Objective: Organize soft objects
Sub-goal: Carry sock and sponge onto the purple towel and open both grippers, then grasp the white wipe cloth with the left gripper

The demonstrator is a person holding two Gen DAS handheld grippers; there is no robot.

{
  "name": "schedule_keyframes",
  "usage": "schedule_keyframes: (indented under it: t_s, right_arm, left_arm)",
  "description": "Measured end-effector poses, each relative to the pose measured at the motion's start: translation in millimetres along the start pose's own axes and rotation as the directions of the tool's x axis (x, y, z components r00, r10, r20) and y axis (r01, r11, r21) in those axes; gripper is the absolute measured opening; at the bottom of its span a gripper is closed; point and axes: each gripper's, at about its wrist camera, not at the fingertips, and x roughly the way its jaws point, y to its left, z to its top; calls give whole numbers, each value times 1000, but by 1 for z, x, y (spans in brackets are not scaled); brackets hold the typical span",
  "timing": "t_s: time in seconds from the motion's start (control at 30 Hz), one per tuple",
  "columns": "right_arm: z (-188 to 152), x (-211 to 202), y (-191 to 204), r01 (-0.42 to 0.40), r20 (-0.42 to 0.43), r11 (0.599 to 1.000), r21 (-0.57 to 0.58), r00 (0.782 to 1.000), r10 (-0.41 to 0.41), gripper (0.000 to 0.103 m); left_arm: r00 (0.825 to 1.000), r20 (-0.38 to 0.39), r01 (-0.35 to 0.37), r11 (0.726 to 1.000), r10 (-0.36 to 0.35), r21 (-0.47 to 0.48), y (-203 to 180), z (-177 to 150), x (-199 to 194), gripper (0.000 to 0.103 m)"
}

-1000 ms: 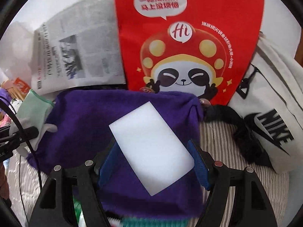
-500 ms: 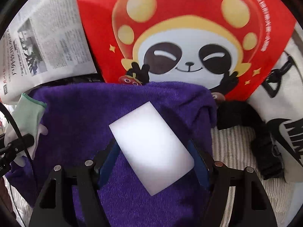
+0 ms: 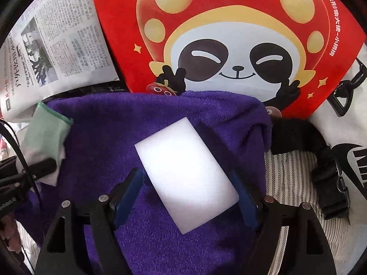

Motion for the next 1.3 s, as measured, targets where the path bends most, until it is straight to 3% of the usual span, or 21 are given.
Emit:
schedule_keyframes:
  t_s: [0.1,0.27,0.63,0.83,1.0,1.3]
  right_arm:
    - [-1,-5,-4,-20,-3,1000,4,1000,20,83]
    - [2,-21,-4,-2,38,1000,2,999,2,89]
    - [-15,-85,-14,-19,135,998,57,991,11,89]
    - [-49,-123,-19,-25,177,997,66,984,13,89]
    - [-89,-143,-18,-30,164,996,87,986,16,89]
    - [-158,-177,-3,-62,177,988,142,983,36,89]
  left_arm:
    - [1000,6,8,1000,-8,13,-2,-2,0,45]
    - [999,39,-15,999,14,44,-12,-11,-13,72]
    - [989,53,-143,988,139,66,-15,-21,-43,73]
    - [989,81,-124,991,120,42,6,-48,-85,73]
    - [990,91,-109,993,105,42,6,-82,-111,73]
    - [1000,28,-7,998,5,56,1,-161,-133,73]
